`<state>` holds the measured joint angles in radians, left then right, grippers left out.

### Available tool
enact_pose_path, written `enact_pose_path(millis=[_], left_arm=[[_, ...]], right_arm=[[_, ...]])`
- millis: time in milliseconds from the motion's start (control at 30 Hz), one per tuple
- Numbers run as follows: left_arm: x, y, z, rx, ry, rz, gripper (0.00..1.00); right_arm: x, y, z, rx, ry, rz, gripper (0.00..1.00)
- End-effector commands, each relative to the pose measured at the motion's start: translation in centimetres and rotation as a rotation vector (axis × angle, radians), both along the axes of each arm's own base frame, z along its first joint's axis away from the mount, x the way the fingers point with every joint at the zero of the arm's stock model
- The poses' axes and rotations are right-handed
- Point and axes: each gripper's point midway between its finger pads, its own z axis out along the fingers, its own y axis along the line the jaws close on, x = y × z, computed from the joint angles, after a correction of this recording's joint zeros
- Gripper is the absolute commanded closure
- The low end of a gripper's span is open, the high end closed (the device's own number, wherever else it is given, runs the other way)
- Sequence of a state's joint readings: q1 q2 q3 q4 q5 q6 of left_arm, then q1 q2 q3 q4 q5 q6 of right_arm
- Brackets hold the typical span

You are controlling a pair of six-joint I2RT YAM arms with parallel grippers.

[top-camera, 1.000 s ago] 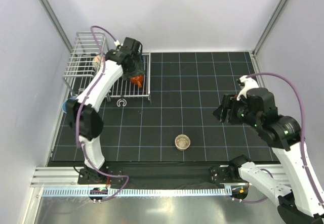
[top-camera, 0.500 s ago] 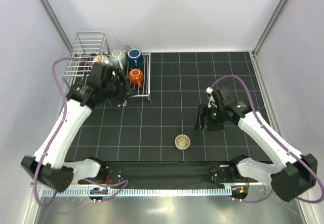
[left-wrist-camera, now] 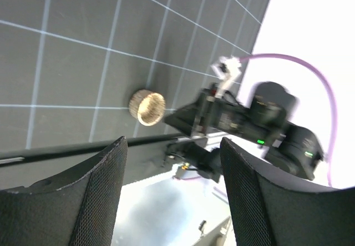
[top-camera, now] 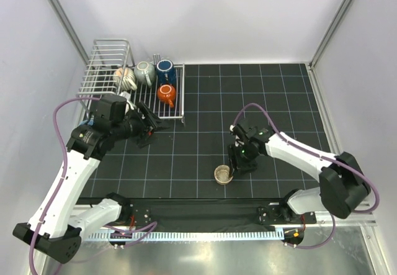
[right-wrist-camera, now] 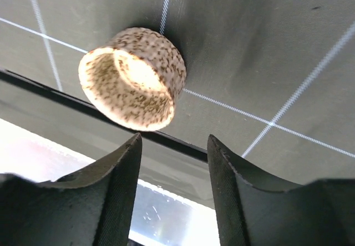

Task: Load the cups into the dish rack

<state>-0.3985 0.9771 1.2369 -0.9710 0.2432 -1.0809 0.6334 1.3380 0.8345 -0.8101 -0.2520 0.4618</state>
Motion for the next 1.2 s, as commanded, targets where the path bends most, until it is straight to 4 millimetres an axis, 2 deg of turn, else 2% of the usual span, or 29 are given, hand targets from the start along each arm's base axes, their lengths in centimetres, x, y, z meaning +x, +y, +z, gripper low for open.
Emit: enact_pose_path(millis=[0,133,333,467,533,633,700,767,800,833,867,1000,1067,1167], left_arm=[[0.0,-1.3,2.2,-0.101,-0.027,-0.027,0.34],[-0.1,-1.4,2.5,-0.111,-0.026,-0.028,0.33],[-0.2,-2.2,3.5,-0.16,-0.03,-0.062,0.33],[-0.2,-3.0,4.8,-0.21,-0.041,-0.091,0.33],[-0.2,-3.8,6.1,-0.268,-0.061,-0.121,0.31],[-0.4,-4.7,7.7,-0.346,-0.075,-0.157,0.3],[-0.2,-5.2,9.3,-0.381,-0.13,-0.182,0.27],[-0.2,-5.6,10.5,-0.407,-0.162,-0.215,0.25],[-0.3,-5.8,11.1,-0.419,-0.174,-0.231,0.24],[-0.6,-6.2,11.5,-0.441,-0.169,-0.253,0.23],[-0.6,-6.7,12.2,-0.463,-0.194,-0.279,0.23],[-1.3,-8.5,14.2,-0.535,-0.235,-0.357,0.16],[-2.0,-9.9,15.0,-0.575,-0.231,-0.411,0.15],[-3.0,-11.5,17.0,-0.627,-0.285,-0.484,0.13]], right_arm=[[0.7,1.6,-0.9,0.019,-0.023,0.002,0.49],[0.8,2.1,-2.2,0.003,-0.015,0.004,0.55],[0.7,2.4,-3.8,0.0,0.009,-0.008,0.73],[1.2,2.4,-3.4,-0.004,-0.023,-0.004,0.96],[2.0,2.7,-2.4,0.013,-0.065,0.012,0.96],[3.5,3.7,0.7,0.079,-0.169,0.027,0.96],[4.7,4.7,4.4,0.154,-0.277,0.049,0.96],[5.5,5.2,7.0,0.204,-0.353,0.072,0.96],[6.0,5.7,10.0,0.264,-0.431,0.079,0.96],[6.1,6.0,11.7,0.3,-0.471,0.09,0.96],[6.5,6.2,15.0,0.359,-0.56,0.103,0.96],[6.4,6.8,22.9,0.515,-0.763,0.151,0.96],[5.6,6.5,27.8,0.62,-0.891,0.173,0.96],[3.9,5.6,33.1,0.735,-1.05,0.199,0.96]])
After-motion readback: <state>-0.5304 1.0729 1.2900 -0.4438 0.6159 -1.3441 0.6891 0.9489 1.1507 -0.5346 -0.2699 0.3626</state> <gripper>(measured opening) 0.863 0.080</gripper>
